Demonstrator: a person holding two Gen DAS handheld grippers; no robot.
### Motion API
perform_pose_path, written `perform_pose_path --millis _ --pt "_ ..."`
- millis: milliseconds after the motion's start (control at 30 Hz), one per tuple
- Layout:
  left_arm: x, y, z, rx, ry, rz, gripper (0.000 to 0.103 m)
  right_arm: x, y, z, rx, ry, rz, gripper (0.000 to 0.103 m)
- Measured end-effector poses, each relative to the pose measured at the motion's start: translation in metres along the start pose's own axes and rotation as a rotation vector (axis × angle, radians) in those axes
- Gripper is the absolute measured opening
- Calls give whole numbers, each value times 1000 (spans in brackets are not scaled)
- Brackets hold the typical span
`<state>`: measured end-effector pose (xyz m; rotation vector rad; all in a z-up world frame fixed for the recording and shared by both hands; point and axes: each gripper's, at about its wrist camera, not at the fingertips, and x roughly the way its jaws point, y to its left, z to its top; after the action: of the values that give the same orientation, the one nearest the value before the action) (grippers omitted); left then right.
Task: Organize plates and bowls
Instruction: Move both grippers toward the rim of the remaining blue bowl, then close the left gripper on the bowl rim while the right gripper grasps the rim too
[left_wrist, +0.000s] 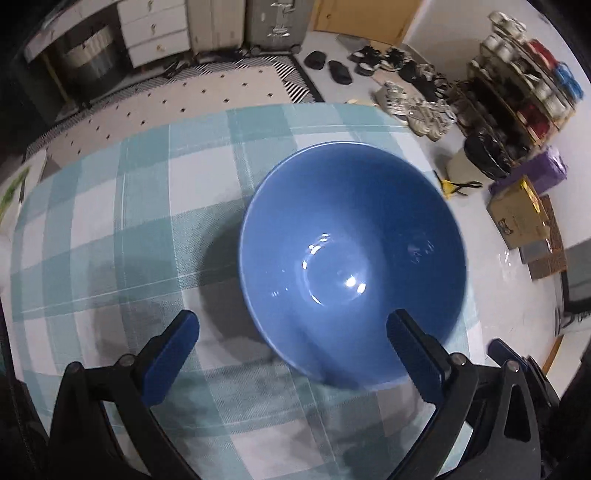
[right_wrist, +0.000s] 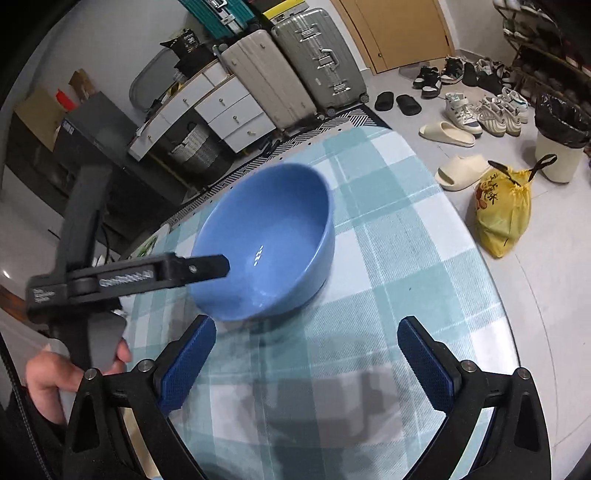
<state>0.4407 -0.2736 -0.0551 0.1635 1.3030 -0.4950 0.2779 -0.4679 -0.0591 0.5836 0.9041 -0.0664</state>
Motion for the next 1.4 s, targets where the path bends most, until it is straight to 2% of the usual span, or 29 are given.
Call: perform_pose_path --millis 133,200,267,333,367,467,500,667,933,1067,1133,1167,1400 --pt "17 3 6 3 33 26 81 3 4 4 -54 -5 -45 97" --pt "23 6 9 -5 40 1 65 8 3 6 -48 0 -34 95" --pt "28 10 11 -26 50 -23 42 14 1 7 -39 9 -27 93" --pt "31 13 11 -34 55 -42 32 17 -1 7 -32 12 -7 85" --pt "31 13 11 -29 50 -51 19 18 -3 6 -20 10 9 84" --pt "25 13 12 -3 -9 -55 9 22 -9 -1 13 18 38 78" --pt "25 11 12 20 -10 -47 9 24 -12 -3 22 22 48 74" --pt "26 14 7 45 19 -17 9 25 -25 -5 88 41 61 73" --pt "17 9 -20 143 58 37 10 15 -25 -12 108 49 82 73" --pt "9 9 -44 158 72 -14 10 12 -19 -20 96 69 72 72" --pt "7 8 -54 171 70 -18 11 9 -13 -23 70 64 50 58" --pt "6 8 -58 177 70 -18 11 8 -9 -24 54 70 41 55" --pt "-5 4 -83 207 40 14 12 2 5 -34 10 99 10 54"
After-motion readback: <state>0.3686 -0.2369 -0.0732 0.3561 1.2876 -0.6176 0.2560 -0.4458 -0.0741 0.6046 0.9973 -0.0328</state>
